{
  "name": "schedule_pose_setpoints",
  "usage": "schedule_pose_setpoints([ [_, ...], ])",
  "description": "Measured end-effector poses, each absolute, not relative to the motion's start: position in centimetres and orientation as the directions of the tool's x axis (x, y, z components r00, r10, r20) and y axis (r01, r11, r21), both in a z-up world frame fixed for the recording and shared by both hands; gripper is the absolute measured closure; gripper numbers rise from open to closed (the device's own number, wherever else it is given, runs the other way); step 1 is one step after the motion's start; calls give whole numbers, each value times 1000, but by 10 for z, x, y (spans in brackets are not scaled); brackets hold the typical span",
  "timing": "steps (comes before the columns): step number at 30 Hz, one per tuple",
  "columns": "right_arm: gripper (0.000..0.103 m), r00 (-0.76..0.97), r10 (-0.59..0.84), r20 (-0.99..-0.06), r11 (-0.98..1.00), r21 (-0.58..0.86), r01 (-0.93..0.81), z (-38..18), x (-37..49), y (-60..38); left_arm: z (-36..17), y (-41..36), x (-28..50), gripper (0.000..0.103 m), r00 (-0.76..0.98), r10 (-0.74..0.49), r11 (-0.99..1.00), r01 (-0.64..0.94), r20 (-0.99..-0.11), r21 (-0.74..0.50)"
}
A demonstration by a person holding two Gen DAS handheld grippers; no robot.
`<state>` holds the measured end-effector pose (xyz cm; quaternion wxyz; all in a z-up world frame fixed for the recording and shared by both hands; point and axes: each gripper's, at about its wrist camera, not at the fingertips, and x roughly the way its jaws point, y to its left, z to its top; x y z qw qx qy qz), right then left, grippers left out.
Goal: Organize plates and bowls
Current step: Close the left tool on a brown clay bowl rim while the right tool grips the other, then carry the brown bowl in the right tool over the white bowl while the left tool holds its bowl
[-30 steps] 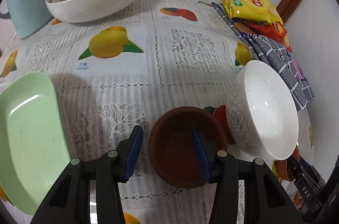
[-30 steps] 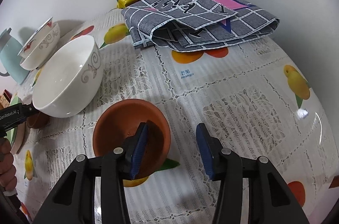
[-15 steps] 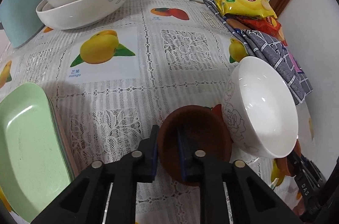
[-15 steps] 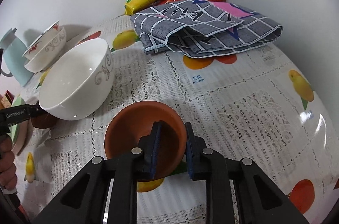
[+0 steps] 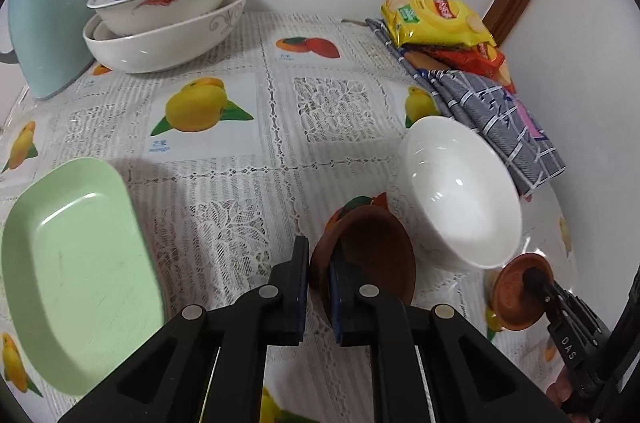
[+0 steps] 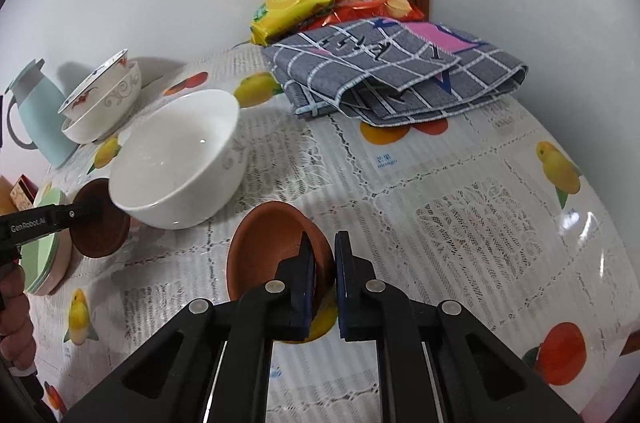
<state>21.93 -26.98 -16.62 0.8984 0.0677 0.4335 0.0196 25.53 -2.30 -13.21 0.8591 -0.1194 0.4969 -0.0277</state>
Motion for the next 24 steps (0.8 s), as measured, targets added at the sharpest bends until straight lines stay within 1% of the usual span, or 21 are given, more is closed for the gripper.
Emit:
schedule_pose_setpoints([
  [10, 94, 658, 105, -746, 988, 151, 13, -124, 197, -263, -94, -18, 223, 94, 557, -169, 967, -68, -813, -247],
  [17, 94, 692, 72, -719, 995, 104, 5, -89, 180, -246, -69, -9, 200, 94, 583, -170, 963, -73, -794, -260],
  [24, 94, 701, 106, -705, 992, 121, -30, -68, 174, -228, -48, -4, 183, 94, 607, -145, 970, -70, -781, -234],
])
